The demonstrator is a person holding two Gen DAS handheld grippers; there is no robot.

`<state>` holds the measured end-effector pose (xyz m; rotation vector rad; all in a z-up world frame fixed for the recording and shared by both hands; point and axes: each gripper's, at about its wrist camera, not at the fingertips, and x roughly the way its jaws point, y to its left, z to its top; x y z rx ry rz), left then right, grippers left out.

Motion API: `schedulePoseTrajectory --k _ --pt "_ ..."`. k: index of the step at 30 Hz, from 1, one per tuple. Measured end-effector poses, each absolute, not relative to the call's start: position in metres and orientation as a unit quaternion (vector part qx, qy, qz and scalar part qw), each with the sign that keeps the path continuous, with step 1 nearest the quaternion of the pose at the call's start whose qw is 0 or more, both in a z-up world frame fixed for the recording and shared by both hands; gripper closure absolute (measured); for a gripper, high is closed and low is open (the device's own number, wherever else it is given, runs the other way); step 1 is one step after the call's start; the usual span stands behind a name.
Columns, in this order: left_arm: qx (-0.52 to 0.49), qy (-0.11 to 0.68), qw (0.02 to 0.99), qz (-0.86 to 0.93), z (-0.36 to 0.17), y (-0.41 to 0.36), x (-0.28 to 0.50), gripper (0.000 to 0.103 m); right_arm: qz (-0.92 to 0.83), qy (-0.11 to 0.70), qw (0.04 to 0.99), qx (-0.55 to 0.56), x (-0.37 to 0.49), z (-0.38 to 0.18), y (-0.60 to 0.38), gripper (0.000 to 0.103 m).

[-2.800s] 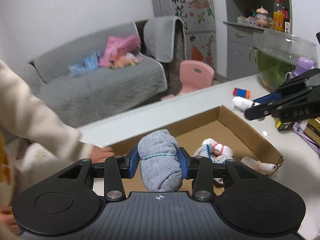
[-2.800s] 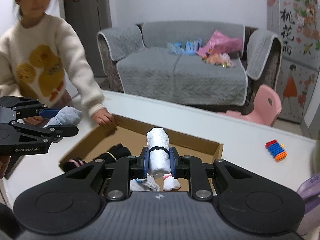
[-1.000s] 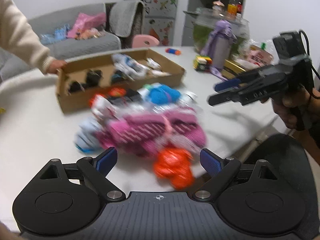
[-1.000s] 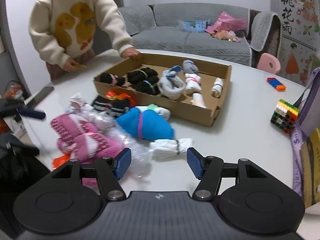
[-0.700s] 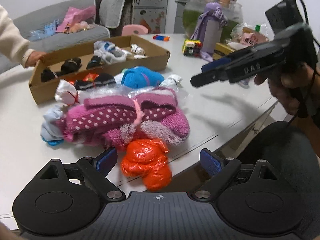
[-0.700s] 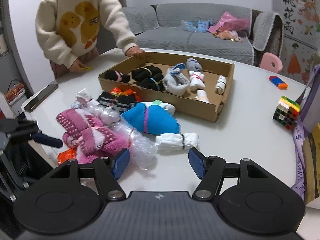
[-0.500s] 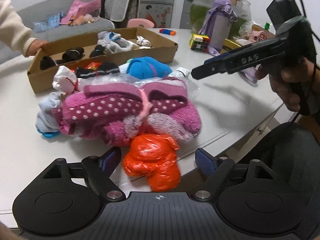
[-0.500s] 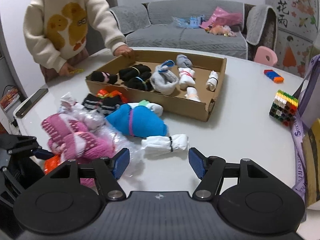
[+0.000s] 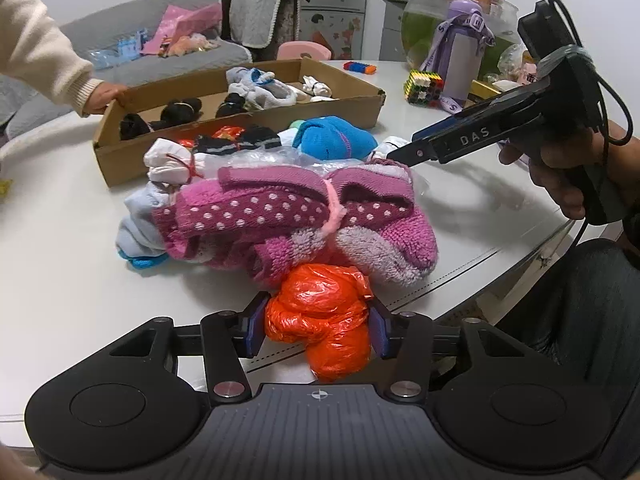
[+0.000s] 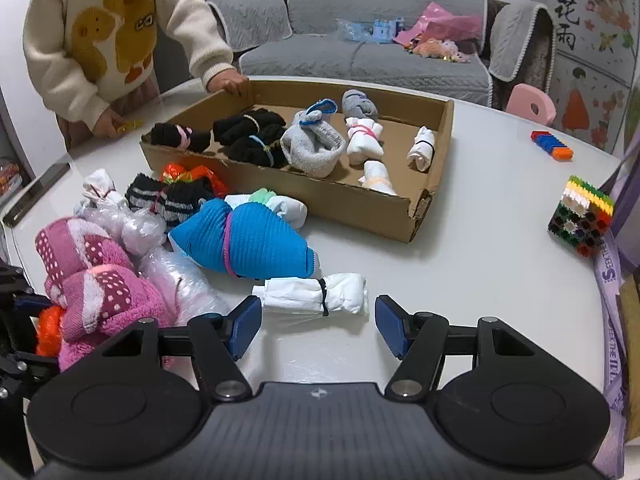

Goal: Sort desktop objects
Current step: 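Grasp the orange plastic-wrapped bundle with the left gripper while the right grasps the white sock pair, then lower both held items into the cardboard box and open both grippers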

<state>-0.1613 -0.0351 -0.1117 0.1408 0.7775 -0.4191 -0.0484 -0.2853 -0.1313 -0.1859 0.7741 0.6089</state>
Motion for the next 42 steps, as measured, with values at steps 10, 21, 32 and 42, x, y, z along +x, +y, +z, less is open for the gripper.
schedulePoseTrajectory --k 10,21,32,42 --pt "0.06 0.36 0.914 -0.177 -0.09 -0.014 -0.17 0.047 0.281 0.377 0.879 -0.076 -0.036 -0.14 -0.275 0.044" --pt "0.058 0.325 0.936 -0.119 -0.05 0.013 -0.159 0.047 0.26 0.352 0.898 -0.046 -0.046 -0.118 -0.3 0.049" --pt "0.074 0.277 0.951 -0.116 0.0 0.022 -0.132 0.047 0.275 0.297 0.914 -0.035 -0.03 -0.041 -0.306 0.049" --pt "0.078 0.256 0.957 -0.114 0.041 0.04 -0.096 0.047 0.301 0.285 0.91 -0.024 0.008 -0.012 -0.292 0.049"
